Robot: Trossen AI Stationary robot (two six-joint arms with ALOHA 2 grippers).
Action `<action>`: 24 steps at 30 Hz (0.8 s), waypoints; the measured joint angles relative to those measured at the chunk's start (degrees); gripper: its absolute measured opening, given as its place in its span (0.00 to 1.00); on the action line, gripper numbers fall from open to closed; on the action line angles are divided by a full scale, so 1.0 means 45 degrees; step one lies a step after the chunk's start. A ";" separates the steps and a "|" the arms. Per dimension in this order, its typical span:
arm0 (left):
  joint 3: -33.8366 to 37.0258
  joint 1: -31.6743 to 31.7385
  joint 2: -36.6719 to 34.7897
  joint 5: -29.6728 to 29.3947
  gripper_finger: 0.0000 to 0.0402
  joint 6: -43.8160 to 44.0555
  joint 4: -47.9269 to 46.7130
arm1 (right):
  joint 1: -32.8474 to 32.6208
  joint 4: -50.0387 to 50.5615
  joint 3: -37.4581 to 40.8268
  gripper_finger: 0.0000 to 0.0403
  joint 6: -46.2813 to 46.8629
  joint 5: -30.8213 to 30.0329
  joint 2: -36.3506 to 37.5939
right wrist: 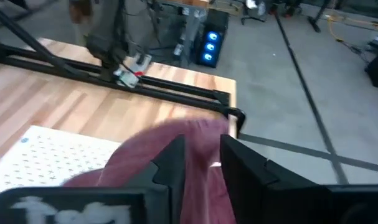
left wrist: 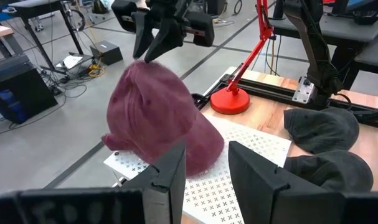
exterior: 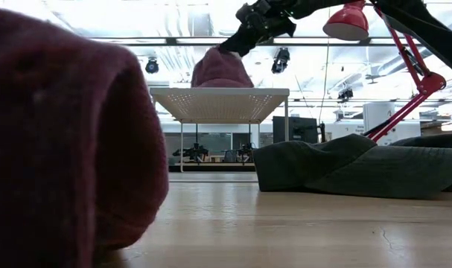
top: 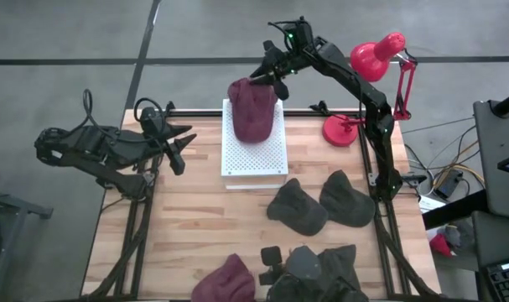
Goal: Pick & Place hat
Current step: Stack the top red cap on the red cap on the shelf, then stack the red cap on the red caps on the shelf
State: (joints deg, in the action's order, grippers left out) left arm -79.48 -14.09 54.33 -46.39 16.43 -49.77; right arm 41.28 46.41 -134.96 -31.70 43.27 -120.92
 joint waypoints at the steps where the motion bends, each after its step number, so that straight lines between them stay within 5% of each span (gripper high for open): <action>1: 0.0000 0.0000 0.0000 0.0000 0.29 0.0000 -0.0003 | -0.0005 -0.0019 0.0000 0.27 0.0000 -0.0249 0.0005; 10: 0.0000 0.0000 0.0000 0.0009 0.29 0.0001 -0.0003 | 0.0005 0.0043 0.0010 0.37 -0.0042 -0.1572 0.0005; 24: 0.0005 0.0000 0.0000 0.0917 0.29 0.0044 -0.0085 | -0.1047 0.1068 0.0015 0.31 -0.0523 -0.1599 0.0709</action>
State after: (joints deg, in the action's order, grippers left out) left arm -79.46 -14.09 54.33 -42.27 16.62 -50.15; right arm 36.56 51.22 -134.89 -34.06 36.08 -117.73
